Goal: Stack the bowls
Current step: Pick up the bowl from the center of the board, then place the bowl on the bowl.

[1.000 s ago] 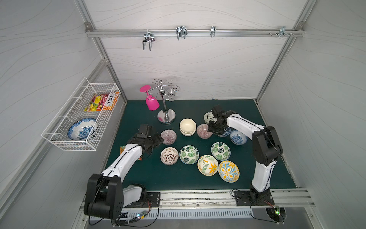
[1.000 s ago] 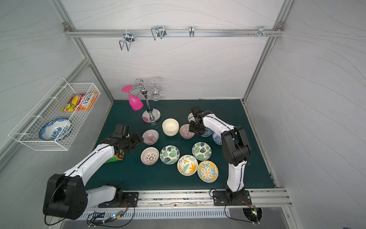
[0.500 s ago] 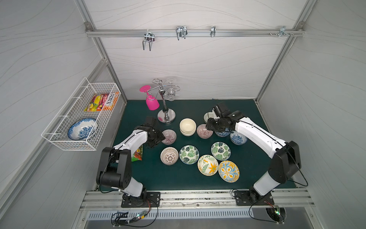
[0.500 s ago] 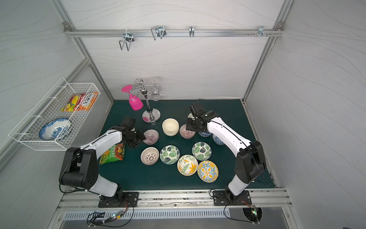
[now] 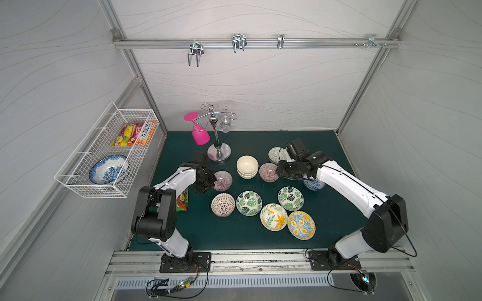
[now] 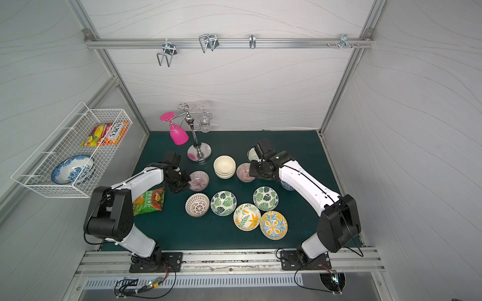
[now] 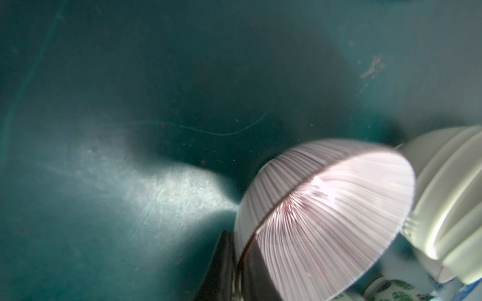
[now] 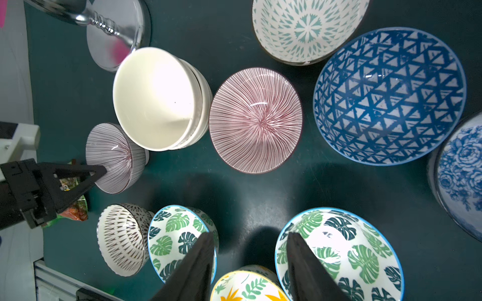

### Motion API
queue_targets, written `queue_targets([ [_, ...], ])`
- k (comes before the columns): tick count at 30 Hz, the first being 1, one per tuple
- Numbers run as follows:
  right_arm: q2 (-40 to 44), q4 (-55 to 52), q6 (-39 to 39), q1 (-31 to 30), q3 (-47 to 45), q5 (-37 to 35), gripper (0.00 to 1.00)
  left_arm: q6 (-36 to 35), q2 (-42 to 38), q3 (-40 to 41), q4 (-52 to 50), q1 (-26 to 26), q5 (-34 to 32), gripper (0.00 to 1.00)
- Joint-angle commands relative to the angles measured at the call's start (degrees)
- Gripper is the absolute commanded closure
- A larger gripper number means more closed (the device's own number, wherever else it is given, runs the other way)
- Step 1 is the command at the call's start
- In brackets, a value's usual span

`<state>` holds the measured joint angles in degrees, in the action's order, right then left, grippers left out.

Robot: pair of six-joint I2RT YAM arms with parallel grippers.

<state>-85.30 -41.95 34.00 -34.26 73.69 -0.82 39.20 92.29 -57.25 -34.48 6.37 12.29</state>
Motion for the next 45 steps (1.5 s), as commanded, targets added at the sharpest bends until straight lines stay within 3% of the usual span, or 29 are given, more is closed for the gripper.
queue_targets([
  [1, 3.8, 1.0, -0.7, 1.1, -1.8, 1.5, 0.43, -0.5, 0.0, -3.1, -2.1, -0.1, -1.0, 1.00],
  [5, 6.4, 2.0, -0.3, 4.0, -4.1, 4.1, 0.33, -1.2, -2.5, -4.7, -5.1, -0.2, -2.7, 1.00],
  [10, 10.3, 3.1, -1.2, 6.7, -7.0, 3.5, 0.02, -2.8, -8.2, -5.7, -8.2, -0.2, -3.8, 1.00],
  [16, 14.5, 1.7, -2.1, 9.2, -7.4, 0.1, 0.01, -4.0, -13.0, -6.6, -10.7, 1.2, -1.3, 1.00],
  [22, 15.7, 0.7, -3.1, 11.2, -7.6, 2.3, 0.01, -1.7, -13.2, -14.2, -11.4, 13.3, -2.7, 1.00],
  [26, 17.4, 0.6, -3.3, 11.4, -8.8, 1.9, 0.01, 1.1, -8.1, -21.6, -11.9, 22.2, -4.6, 1.00],
  [32, 21.4, 0.7, -3.9, 13.2, -11.1, 2.2, 0.01, 2.5, 4.3, -33.6, -12.0, 29.3, -4.5, 1.00],
  [38, 23.0, 1.0, -3.8, 13.7, -12.6, 3.9, 0.01, 1.8, 16.1, -45.3, -14.2, 31.6, -4.8, 1.00],
  [45, 23.8, 0.9, -4.0, 13.9, -13.3, 4.6, 0.01, 5.0, 21.4, -45.5, -9.9, 31.6, -4.7, 1.00],
])
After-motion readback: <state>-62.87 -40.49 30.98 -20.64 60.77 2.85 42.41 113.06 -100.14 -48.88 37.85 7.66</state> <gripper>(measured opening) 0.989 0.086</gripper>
